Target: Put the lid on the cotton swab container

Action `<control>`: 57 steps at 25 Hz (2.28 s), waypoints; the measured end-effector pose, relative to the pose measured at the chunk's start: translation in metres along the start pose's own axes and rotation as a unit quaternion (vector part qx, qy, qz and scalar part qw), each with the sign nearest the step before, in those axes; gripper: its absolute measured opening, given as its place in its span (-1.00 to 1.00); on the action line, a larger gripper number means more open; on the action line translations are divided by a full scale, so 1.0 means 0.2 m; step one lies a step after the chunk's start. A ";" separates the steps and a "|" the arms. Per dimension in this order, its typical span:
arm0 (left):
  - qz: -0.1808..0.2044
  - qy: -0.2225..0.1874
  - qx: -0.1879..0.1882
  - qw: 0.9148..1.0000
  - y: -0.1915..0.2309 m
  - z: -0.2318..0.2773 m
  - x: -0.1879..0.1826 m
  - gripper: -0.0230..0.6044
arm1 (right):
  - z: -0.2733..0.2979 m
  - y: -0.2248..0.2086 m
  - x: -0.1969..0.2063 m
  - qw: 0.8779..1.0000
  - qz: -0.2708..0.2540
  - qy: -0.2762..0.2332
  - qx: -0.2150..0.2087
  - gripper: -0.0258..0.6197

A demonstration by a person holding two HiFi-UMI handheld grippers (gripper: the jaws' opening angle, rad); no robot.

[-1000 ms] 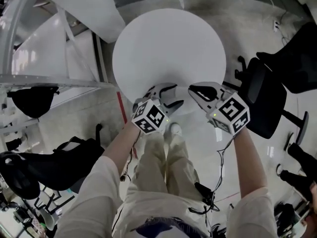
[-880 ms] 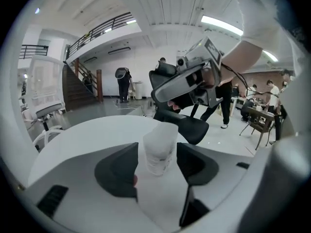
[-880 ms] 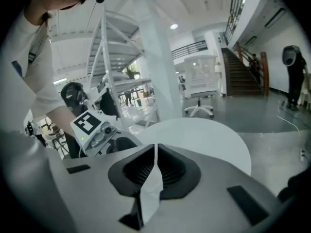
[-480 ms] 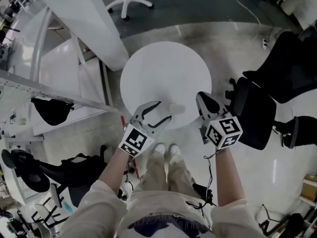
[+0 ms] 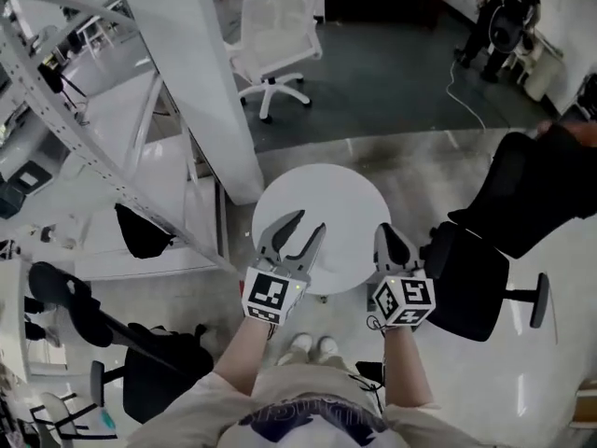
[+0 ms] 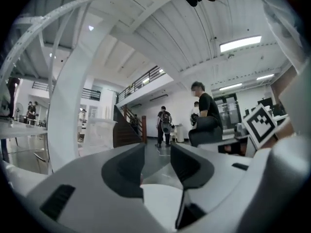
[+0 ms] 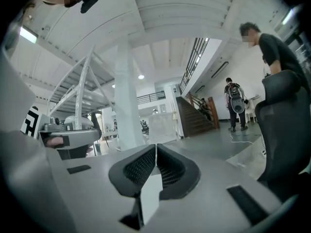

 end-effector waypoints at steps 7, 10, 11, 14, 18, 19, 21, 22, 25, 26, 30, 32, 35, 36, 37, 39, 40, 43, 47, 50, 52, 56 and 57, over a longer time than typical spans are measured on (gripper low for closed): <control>0.036 -0.053 -0.043 0.997 -0.06 0.03 -0.23 -0.65 | -0.04 0.10 -0.15 0.997 -0.047 -0.032 -0.043 -0.86; 0.033 -0.046 -0.065 0.996 -0.07 0.02 -0.24 -0.88 | -0.04 0.14 -0.18 0.996 -0.065 -0.038 -0.046 -0.87; 0.034 -0.042 -0.071 0.996 -0.07 0.02 -0.24 -0.90 | -0.04 0.15 -0.18 0.996 -0.070 -0.038 -0.047 -0.87; 0.034 -0.042 -0.080 0.995 -0.08 0.02 -0.24 -0.93 | -0.06 0.17 -0.19 0.995 -0.079 -0.038 -0.049 -0.87; 0.042 -0.054 -0.093 0.993 -0.10 0.02 -0.26 -0.93 | -0.06 0.20 -0.21 0.993 -0.099 -0.053 -0.042 -0.89; 0.045 -0.059 -0.094 0.993 -0.11 0.03 -0.27 -0.93 | -0.06 0.21 -0.23 0.991 -0.110 -0.059 -0.038 -0.89; 0.048 -0.071 -0.092 0.992 -0.13 0.04 -0.28 -0.93 | -0.05 0.23 -0.26 0.988 -0.131 -0.074 -0.032 -0.89; 0.047 -0.078 -0.090 0.992 -0.13 0.04 -0.29 -0.93 | -0.04 0.24 -0.28 0.987 -0.138 -0.081 -0.032 -0.89; 0.048 -0.083 -0.085 0.992 -0.13 0.04 -0.29 -0.93 | -0.02 0.27 -0.31 0.984 -0.151 -0.092 -0.033 -0.89; 0.049 -0.081 -0.084 0.992 -0.13 0.04 -0.29 -0.94 | -0.02 0.27 -0.31 0.983 -0.151 -0.094 -0.032 -0.89; 0.049 -0.076 -0.083 0.992 -0.13 0.02 -0.27 -0.94 | -0.02 0.28 -0.32 0.983 -0.153 -0.098 -0.025 -0.89; 0.051 -0.075 -0.084 0.992 -0.13 0.01 -0.27 -0.93 | -0.02 0.28 -0.32 0.983 -0.155 -0.099 -0.022 -0.89; 0.054 -0.077 -0.087 0.992 -0.12 0.00 -0.27 -0.94 | -0.02 0.28 -0.32 0.983 -0.153 -0.103 -0.014 -0.89; 0.056 -0.077 -0.088 0.992 -0.12 0.00 -0.27 -0.93 | -0.02 0.28 -0.32 0.982 -0.154 -0.105 -0.013 -0.89; 0.057 -0.078 -0.089 0.991 -0.11 0.00 -0.28 -0.93 | -0.02 0.28 -0.33 0.982 -0.155 -0.106 -0.012 -0.89; 0.058 -0.078 -0.091 0.991 -0.11 -0.01 -0.27 -0.93 | -0.02 0.29 -0.33 0.982 -0.157 -0.109 -0.011 -0.89; 0.058 -0.078 -0.092 0.991 -0.10 -0.01 -0.27 -0.94 | -0.02 0.29 -0.33 0.981 -0.157 -0.110 -0.011 -0.90; 0.058 -0.083 -0.093 0.991 -0.10 -0.02 -0.28 -0.93 | -0.01 0.31 -0.34 0.981 -0.158 -0.110 -0.011 -0.90; 0.056 -0.096 -0.093 0.989 -0.09 -0.01 -0.29 -0.93 | 0.00 0.31 -0.33 0.982 -0.156 -0.108 -0.016 -0.90; 0.058 -0.094 -0.093 0.989 -0.07 0.00 -0.29 -0.94 | 0.00 0.31 -0.33 0.982 -0.156 -0.109 -0.013 -0.90; 0.057 -0.095 -0.093 0.989 -0.07 0.00 -0.29 -0.94 | 0.01 0.31 -0.34 0.981 -0.157 -0.110 -0.011 -0.90; 0.057 -0.090 -0.094 0.990 -0.06 0.00 -0.27 -0.94 | 0.01 0.30 -0.35 0.981 -0.160 -0.110 -0.010 -0.90; 0.057 -0.090 -0.094 0.990 -0.06 0.00 -0.27 -0.94 | 0.01 0.30 -0.36 0.981 -0.162 -0.111 -0.010 -0.90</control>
Point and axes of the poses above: the fingertips, and each gripper's own axes: z forward along the fingers, y to its left, x out of its underside, the point moved 8 cm from there along -z, backward along the fingers, and after that the axes turned 12 degrees about -y, right-handed, at the moved point
